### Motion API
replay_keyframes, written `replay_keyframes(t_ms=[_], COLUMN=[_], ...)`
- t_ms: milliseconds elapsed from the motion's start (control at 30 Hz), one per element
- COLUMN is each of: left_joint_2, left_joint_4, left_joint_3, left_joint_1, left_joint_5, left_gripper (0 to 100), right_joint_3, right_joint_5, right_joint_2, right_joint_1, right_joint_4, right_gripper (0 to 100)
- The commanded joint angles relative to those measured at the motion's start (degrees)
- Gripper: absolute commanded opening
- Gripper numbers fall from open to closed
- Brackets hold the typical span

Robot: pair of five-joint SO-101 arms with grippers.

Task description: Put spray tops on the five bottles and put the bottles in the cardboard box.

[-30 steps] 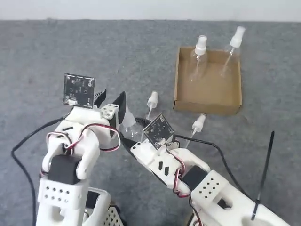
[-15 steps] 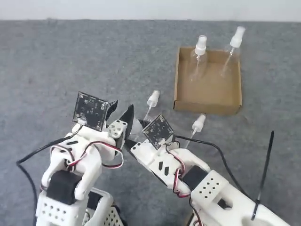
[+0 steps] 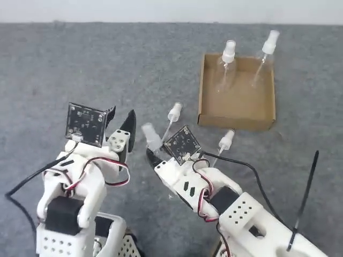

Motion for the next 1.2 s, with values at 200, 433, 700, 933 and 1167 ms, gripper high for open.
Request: replay_keyframes(t_ms=[200,433,700,933,1167], left_joint_2=[-0.70,-0.70,-0.53,-0.62,-0.62], left_joint_4=[-0.18,-0.26,-0.18,-0.35,-3.87], left_joint_3=[4.00,4.26,4.35,6.55,8.75], left_joint_1=[-1.76,-9.67,-13.71,-13.45,-13.45], left_joint_5=[-0.53,-1.85,-5.71,-5.71,-5.45], left_gripper=[12,12,12,12,12], right_joint_3=[-0.62,-0.44,-0.53,0.18,10.11], right_joint_5=[-0.44,-0.44,-0.44,-0.44,-0.44], right_joint_2=[-1.27,-1.98,-2.24,-13.14,-27.82], right_joint_1=[-1.63,-2.42,-2.59,-2.68,-2.59], right_joint_4=[0.22,0.75,4.53,15.43,21.93], right_gripper=[0.8,1.0,3.1,15.4,15.5])
